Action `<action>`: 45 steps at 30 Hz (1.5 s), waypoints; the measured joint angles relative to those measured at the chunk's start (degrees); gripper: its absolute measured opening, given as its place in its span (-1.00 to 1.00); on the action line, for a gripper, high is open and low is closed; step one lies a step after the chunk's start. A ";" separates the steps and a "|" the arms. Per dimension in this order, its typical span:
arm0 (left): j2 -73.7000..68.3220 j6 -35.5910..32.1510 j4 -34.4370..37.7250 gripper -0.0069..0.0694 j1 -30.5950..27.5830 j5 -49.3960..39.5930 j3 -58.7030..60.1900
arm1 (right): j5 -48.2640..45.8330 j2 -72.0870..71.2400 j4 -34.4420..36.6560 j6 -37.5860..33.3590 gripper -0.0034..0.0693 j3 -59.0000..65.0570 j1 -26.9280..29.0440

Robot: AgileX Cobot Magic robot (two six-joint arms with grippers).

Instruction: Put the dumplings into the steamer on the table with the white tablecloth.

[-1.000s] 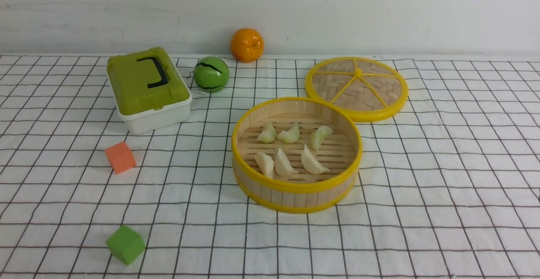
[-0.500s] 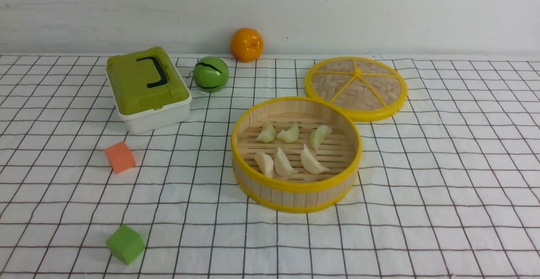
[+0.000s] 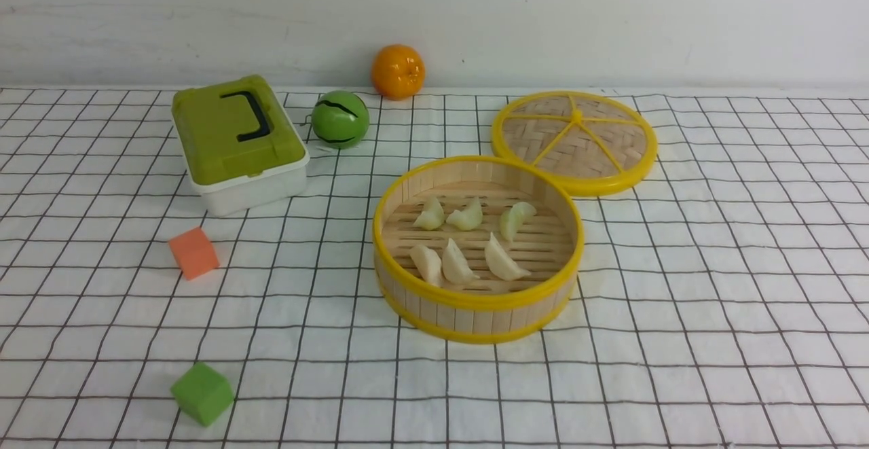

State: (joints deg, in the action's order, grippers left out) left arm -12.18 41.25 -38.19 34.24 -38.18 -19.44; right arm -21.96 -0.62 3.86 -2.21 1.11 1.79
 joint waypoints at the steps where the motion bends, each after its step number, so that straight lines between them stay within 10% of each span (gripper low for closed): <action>1: 0.00 0.00 0.00 -0.53 0.00 0.00 0.00 | 0.00 0.00 0.00 0.04 -0.91 0.00 0.40; 34: 0.25 -0.25 0.00 -0.44 0.00 -0.56 0.49 | 0.00 0.00 0.00 0.04 -0.84 0.00 1.67; 45: 12.05 -15.07 21.80 -0.79 -21.66 16.37 8.69 | 0.00 0.00 0.00 0.04 -0.79 0.00 1.67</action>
State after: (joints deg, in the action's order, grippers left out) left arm -0.14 26.18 -16.39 12.58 -21.81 -10.75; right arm -21.96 -0.62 3.86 -2.17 1.11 3.46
